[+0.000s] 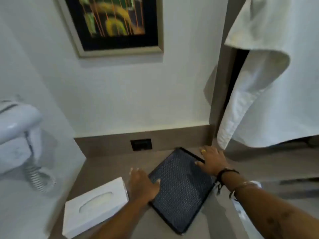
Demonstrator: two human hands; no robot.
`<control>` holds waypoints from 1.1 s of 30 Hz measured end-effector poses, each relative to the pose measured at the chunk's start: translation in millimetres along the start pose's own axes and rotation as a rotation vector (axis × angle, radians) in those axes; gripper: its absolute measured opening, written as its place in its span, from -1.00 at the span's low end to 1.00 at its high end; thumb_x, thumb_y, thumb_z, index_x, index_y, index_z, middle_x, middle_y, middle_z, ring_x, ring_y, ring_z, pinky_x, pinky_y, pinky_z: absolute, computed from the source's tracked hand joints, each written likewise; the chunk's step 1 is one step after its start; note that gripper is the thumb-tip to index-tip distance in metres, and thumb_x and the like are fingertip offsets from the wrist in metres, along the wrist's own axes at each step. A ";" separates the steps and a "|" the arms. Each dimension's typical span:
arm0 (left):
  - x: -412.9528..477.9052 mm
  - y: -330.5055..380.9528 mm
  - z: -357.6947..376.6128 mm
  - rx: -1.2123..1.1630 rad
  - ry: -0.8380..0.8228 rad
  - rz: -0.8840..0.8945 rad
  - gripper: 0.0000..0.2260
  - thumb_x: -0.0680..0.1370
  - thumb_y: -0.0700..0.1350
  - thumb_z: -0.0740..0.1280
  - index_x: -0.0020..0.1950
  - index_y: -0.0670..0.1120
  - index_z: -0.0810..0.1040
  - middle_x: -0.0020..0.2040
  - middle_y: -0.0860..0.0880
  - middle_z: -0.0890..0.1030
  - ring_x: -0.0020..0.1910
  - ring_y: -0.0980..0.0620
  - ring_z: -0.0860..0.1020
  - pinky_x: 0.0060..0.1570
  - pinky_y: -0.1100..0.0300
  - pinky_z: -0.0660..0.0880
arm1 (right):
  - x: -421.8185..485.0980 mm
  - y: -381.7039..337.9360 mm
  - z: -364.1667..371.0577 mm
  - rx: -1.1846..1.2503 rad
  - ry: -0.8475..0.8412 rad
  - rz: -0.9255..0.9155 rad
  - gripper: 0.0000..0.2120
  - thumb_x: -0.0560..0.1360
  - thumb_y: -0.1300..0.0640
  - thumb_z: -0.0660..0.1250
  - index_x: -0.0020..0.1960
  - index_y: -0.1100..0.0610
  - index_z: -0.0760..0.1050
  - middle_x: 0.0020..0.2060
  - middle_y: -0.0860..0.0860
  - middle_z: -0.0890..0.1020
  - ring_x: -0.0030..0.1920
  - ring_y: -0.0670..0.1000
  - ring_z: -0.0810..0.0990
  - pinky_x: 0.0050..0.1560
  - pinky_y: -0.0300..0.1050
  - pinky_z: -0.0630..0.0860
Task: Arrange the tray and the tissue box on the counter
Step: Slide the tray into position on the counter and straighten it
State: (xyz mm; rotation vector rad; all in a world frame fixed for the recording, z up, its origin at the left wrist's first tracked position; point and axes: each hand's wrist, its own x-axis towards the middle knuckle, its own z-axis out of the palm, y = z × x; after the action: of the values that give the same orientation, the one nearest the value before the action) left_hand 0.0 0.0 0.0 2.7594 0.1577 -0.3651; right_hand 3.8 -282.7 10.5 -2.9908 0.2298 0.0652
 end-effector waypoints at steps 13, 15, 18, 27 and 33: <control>52.8 -44.7 114.4 -0.396 -0.251 -0.500 -0.82 0.53 -0.10 0.32 -0.12 -0.23 0.54 -0.03 -0.19 0.63 -0.30 -0.06 0.46 -0.18 0.12 0.37 | 65.8 45.9 120.2 0.128 -0.228 0.361 -0.53 0.58 -0.04 0.18 0.45 0.08 0.27 0.42 0.14 0.38 0.37 0.20 0.31 0.34 0.17 0.26; 58.7 -44.3 123.0 -0.510 -0.217 -0.503 -0.88 0.51 -0.17 0.34 -0.13 -0.24 0.55 -0.04 -0.24 0.65 -0.20 -0.18 0.57 -0.20 0.02 0.47 | 71.9 48.6 127.9 0.135 -0.223 0.355 -0.57 0.58 0.00 0.19 0.42 0.09 0.33 0.35 0.17 0.44 0.31 0.23 0.37 0.30 0.15 0.32; 65.7 -41.1 129.1 -0.608 -0.198 -0.559 -0.91 0.51 -0.24 0.34 -0.18 -0.23 0.51 0.02 -0.34 0.65 0.00 -0.32 0.64 -0.04 -0.13 0.60 | 79.3 57.0 135.2 0.166 -0.158 0.376 -0.65 0.56 0.08 0.23 0.33 0.11 0.44 0.25 0.22 0.50 0.24 0.26 0.41 0.24 0.13 0.39; 89.6 -28.9 91.8 -0.460 -0.206 -0.229 -0.90 0.55 -0.19 0.33 -0.02 -0.22 0.57 0.02 -0.23 0.67 0.00 -0.23 0.62 -0.10 0.08 0.50 | 23.4 77.1 139.8 0.448 -0.040 0.662 -0.85 0.42 0.31 0.33 -0.06 0.24 0.65 -0.05 0.26 0.66 -0.07 0.26 0.61 -0.03 -0.01 0.51; 95.7 -24.2 86.3 -0.365 -0.143 -0.165 -0.87 0.52 -0.26 0.30 -0.20 -0.11 0.42 -0.07 -0.19 0.62 -0.15 -0.18 0.58 -0.17 0.05 0.54 | -27.2 67.6 149.7 0.498 0.042 0.745 -0.86 0.38 0.33 0.40 -0.08 0.27 0.66 -0.10 0.32 0.68 -0.03 0.33 0.62 -0.01 0.00 0.51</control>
State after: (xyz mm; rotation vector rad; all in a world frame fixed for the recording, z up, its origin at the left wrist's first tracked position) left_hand 68.2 -2.2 -111.9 2.3577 0.3768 -0.5187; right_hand -38.4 -323.3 -145.3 -2.2687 1.1548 0.0176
